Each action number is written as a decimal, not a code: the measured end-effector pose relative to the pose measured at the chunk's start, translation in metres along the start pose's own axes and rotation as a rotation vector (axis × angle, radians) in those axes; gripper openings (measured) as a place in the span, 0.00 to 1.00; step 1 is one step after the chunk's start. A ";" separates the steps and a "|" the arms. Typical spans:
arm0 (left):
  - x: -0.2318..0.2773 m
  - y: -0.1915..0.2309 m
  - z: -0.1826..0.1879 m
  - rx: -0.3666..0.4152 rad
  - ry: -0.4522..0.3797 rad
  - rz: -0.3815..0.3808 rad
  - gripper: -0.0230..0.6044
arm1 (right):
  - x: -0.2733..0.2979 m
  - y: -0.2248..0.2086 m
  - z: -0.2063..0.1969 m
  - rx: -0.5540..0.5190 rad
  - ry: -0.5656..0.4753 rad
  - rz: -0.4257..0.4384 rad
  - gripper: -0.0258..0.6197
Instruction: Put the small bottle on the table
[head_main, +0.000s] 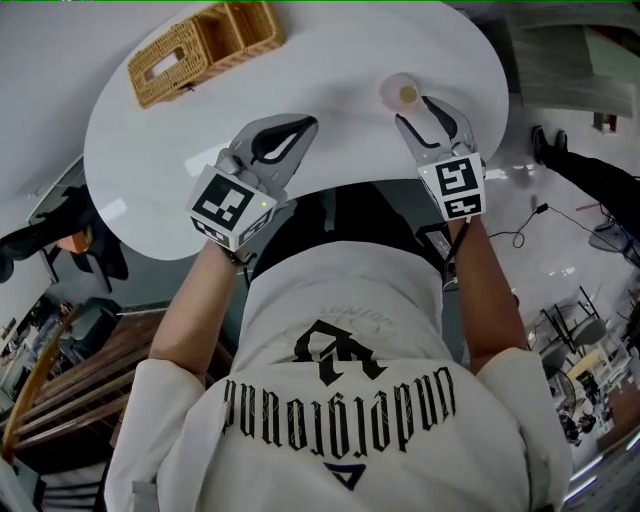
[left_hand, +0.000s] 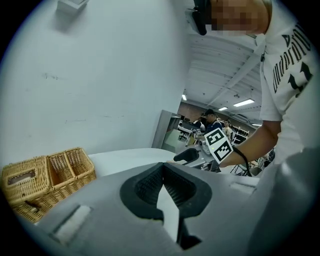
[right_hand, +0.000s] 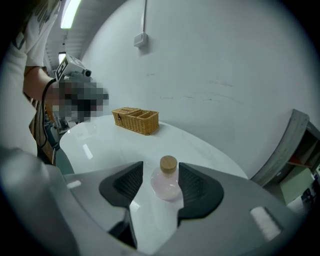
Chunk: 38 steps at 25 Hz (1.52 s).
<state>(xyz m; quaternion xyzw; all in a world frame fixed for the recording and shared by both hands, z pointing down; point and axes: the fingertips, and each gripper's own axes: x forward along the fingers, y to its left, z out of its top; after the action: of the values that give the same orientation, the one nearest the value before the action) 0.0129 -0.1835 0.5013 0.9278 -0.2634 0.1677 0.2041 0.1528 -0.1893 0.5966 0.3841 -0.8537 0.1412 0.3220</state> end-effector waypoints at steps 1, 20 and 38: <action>-0.005 -0.002 0.001 0.001 -0.006 -0.006 0.05 | -0.005 0.002 0.003 0.003 -0.009 -0.015 0.38; -0.140 -0.074 0.046 0.158 -0.149 -0.132 0.05 | -0.136 0.113 0.099 0.025 -0.240 -0.196 0.11; -0.225 -0.104 0.063 0.217 -0.261 -0.166 0.05 | -0.203 0.191 0.139 0.008 -0.338 -0.289 0.04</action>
<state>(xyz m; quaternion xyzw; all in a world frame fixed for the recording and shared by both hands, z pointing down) -0.0970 -0.0372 0.3229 0.9768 -0.1906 0.0560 0.0799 0.0499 -0.0153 0.3595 0.5221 -0.8310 0.0306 0.1895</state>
